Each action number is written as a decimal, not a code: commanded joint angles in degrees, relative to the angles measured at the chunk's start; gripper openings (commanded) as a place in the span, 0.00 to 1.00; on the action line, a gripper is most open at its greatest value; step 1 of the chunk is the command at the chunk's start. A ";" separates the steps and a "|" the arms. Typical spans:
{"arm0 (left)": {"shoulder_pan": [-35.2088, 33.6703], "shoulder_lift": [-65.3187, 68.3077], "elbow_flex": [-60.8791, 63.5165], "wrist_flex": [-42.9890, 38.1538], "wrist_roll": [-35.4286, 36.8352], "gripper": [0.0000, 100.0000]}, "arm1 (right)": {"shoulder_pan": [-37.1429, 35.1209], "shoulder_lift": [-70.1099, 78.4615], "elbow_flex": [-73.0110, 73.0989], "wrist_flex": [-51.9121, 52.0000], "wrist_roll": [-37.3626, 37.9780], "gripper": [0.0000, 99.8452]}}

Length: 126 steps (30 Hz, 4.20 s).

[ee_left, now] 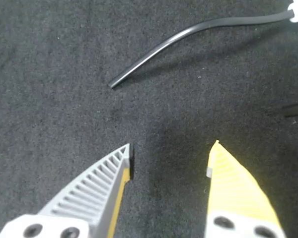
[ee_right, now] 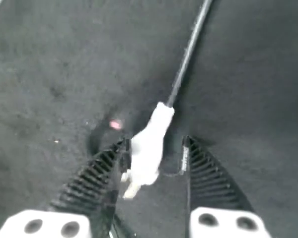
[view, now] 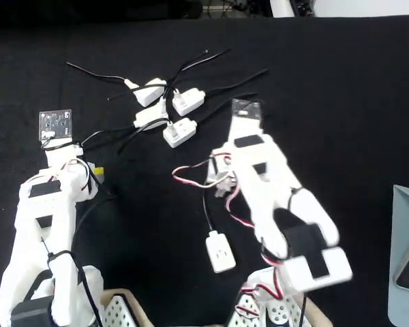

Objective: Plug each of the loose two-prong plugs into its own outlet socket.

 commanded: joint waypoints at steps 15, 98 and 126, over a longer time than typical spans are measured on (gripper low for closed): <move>-0.31 -1.05 -0.31 -1.23 -0.62 0.25 | -1.05 -2.24 -4.09 2.73 -1.49 0.01; -0.40 -1.05 -0.31 -1.23 -0.62 0.25 | 13.63 -1.10 1.80 5.36 21.89 0.11; -0.40 -1.05 -0.31 -1.23 -0.62 0.25 | 13.89 -0.75 -6.29 5.98 17.41 0.11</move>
